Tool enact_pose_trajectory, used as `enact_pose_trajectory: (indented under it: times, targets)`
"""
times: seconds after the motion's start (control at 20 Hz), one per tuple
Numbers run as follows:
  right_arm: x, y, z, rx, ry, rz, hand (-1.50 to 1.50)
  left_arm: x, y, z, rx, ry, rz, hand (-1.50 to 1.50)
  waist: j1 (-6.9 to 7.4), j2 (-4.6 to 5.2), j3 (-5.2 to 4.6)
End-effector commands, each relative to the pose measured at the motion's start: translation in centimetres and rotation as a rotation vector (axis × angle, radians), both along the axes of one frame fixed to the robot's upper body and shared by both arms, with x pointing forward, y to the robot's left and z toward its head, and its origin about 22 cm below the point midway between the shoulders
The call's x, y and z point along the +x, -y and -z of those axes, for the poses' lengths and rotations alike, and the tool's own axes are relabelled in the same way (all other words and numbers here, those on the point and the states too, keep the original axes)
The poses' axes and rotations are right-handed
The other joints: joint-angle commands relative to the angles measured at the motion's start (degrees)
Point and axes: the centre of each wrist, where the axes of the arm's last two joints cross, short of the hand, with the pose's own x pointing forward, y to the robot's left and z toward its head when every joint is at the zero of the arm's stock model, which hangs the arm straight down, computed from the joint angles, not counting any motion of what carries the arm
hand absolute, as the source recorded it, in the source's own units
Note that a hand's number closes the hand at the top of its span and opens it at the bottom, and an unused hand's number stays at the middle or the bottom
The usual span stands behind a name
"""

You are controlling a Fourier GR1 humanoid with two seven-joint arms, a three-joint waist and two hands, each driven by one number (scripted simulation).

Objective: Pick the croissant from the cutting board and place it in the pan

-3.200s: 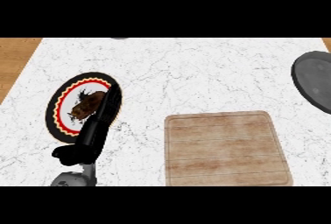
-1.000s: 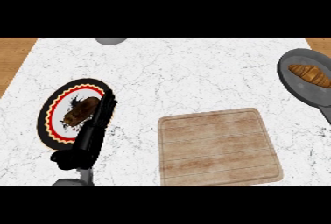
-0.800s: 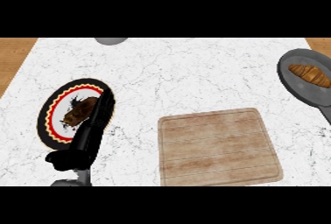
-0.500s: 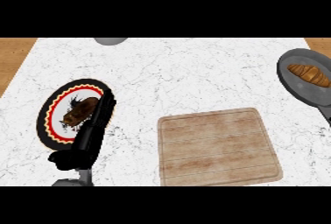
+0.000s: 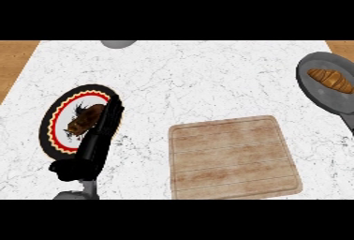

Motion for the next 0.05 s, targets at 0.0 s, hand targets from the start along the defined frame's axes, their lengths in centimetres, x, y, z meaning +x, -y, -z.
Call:
enact_pose_trajectory:
  times: [0.0]
  targets:
    - [0.7,0.52,-1.3,-0.07,-0.022,0.013,-1.5,-0.57,0.85,0.28,-0.001,0.008,0.0,0.0,0.25,0.07,0.03]
